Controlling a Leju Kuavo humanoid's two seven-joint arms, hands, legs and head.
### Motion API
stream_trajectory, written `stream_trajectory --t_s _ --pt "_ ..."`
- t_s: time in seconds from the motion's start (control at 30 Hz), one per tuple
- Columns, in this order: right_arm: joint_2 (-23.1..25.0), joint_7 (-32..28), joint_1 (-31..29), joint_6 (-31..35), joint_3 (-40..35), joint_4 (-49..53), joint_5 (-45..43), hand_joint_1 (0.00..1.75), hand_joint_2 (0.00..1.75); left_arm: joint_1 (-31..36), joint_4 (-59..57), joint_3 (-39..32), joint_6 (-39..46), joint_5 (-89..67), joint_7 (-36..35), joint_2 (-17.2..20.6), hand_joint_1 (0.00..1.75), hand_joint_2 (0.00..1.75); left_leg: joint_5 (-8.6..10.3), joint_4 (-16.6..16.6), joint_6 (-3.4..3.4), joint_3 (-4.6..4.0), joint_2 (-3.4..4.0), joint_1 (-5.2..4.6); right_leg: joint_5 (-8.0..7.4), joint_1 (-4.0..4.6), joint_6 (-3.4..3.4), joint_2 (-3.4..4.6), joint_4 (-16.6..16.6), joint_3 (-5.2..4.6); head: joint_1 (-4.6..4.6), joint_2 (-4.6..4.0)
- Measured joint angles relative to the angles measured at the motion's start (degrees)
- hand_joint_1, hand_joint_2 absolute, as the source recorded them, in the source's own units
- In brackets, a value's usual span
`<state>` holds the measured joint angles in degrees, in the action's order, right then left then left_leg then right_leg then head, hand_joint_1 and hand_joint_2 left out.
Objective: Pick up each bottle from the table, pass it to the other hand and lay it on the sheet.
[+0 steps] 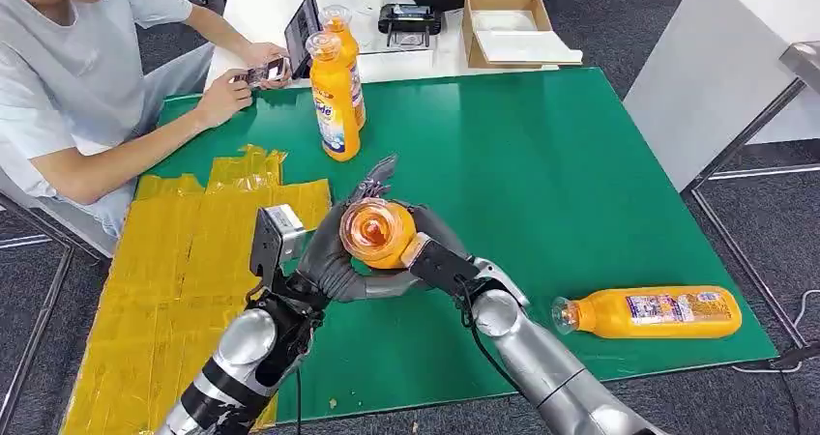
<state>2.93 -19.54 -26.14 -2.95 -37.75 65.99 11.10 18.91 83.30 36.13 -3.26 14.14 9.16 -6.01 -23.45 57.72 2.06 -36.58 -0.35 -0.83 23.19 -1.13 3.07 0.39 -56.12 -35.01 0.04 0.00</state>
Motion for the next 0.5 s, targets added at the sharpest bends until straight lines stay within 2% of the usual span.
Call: stream_trajectory --t_s 0.13,0.17,0.2,0.5 --pt "-0.2 -0.2 0.0 0.0 0.0 -0.1 0.0 1.75 1.75 0.0 -0.2 0.4 1.3 0.9 -0.3 0.0 0.00 1.75 0.00 0.0 0.00 0.00 0.00 0.00 0.00 0.00 0.00 0.00 0.0 0.01 0.00 0.00" --pt "-0.2 -0.3 0.0 0.0 0.0 -0.1 0.0 1.75 1.75 0.0 -0.3 0.5 1.6 1.0 -0.4 0.0 0.79 1.75 0.00 0.0 0.00 0.00 0.00 0.00 0.00 0.00 0.00 0.00 0.0 0.01 0.02 0.00" --pt "-0.2 -0.4 0.0 0.1 0.0 -0.1 0.0 1.75 1.75 0.0 -0.4 0.5 1.6 1.1 -0.4 0.0 1.75 1.75 0.00 0.0 0.00 0.00 0.00 0.00 0.00 0.00 0.00 0.00 0.0 0.01 0.02 0.00" --pt "-0.4 -0.7 0.0 0.2 0.0 -0.1 0.2 1.75 1.75 0.0 -0.5 1.4 1.6 1.0 -0.2 0.0 1.75 1.75 0.00 0.0 0.00 0.00 0.00 0.00 0.00 0.00 0.00 0.00 0.0 0.00 0.02 0.00"
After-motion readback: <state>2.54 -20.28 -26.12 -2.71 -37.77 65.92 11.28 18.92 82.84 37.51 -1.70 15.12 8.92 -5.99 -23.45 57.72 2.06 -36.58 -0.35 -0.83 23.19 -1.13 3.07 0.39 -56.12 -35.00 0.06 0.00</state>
